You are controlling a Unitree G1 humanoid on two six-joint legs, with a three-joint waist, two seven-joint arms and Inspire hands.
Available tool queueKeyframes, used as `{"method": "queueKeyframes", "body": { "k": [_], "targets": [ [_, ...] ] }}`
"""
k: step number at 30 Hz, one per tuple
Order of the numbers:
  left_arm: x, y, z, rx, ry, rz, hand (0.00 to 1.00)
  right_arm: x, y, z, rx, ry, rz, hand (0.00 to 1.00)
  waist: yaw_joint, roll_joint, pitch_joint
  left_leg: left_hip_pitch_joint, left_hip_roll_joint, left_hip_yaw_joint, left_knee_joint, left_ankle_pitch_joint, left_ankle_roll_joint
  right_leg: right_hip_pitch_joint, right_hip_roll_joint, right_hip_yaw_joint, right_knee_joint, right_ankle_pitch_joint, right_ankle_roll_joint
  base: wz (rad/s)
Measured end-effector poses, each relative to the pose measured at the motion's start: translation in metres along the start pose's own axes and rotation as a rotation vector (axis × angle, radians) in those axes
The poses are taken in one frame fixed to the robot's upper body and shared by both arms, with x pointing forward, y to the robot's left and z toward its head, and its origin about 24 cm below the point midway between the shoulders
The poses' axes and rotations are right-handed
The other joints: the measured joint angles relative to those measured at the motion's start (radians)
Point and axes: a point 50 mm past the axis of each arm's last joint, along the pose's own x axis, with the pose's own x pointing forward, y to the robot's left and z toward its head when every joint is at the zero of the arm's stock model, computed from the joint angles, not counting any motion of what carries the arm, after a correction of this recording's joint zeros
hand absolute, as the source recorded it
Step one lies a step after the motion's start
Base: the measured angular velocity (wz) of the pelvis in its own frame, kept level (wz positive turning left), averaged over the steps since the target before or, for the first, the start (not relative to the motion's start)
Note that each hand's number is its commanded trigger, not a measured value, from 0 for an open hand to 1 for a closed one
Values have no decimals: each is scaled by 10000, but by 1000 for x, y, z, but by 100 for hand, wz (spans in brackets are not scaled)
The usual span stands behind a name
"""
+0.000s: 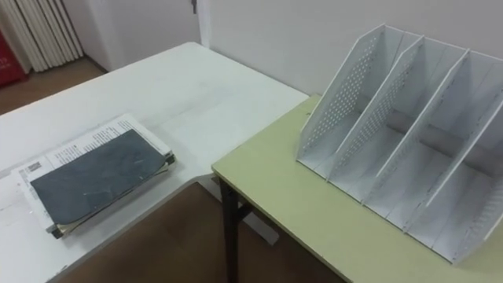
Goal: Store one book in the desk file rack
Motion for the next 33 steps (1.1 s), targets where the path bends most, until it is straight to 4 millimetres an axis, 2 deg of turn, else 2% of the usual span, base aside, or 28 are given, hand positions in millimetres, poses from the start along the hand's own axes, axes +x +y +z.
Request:
{"method": "queueKeyframes", "body": {
  "k": [1,4,5,10,15,19,23,25,29,33],
  "targets": [
    [0,0,6,646,-274,17,0,0,0,2,-58,-69,12,0,-98,45,-18,6,-2,2,9,0,0,6,-1,3,4,0,0,0],
    [0,3,31,2057,-1243,236,0,1,1,8,-343,-255,63,0,-218,-25,101,-10,2,-1,39,1,2,-14,-1,15,44,1,0,0],
    [0,3,35,2330,-1378,274,0,1,1,9,-411,-272,80,0,-232,-30,104,-14,2,2,38,1,2,-16,0,22,46,1,0,0],
    [-7,7,78,4730,-2984,887,0,2,0,11,-474,-295,113,0,-389,-6,63,-28,-24,-32,54,0,6,6,-22,-2,11,-8,16,2],
    [-16,5,104,5901,-3934,1321,0,2,0,12,-546,-288,24,0,-410,44,34,-53,-24,-47,72,1,7,-1,-20,-10,1,-7,17,1],
    [-31,10,132,6163,-5122,1973,0,2,0,12,-594,-306,-168,0,-459,120,-22,-83,-35,-147,108,2,8,-10,-29,-132,-4,-7,17,8],
    [-39,11,144,6183,-5716,2270,0,2,-1,11,-682,-257,-227,0,-466,144,-37,10,-33,-190,128,2,7,131,-22,-157,-18,-7,17,2],
    [-42,13,150,6439,-5978,2630,0,2,-1,11,-682,-254,-220,0,-478,116,-16,-6,-36,-271,172,2,7,134,-18,-238,-18,-8,15,9],
    [-43,18,150,6647,-5986,3113,0,2,-1,11,-673,-231,-232,0,-490,82,4,-5,-35,-342,195,1,6,112,-13,-242,-33,-13,7,5],
    [-52,29,159,6988,-6417,4101,0,1,-1,10,-681,-210,-231,0,-440,30,3,-45,-31,-428,234,1,7,88,-24,-296,-30,-17,7,3]
  ]
}}
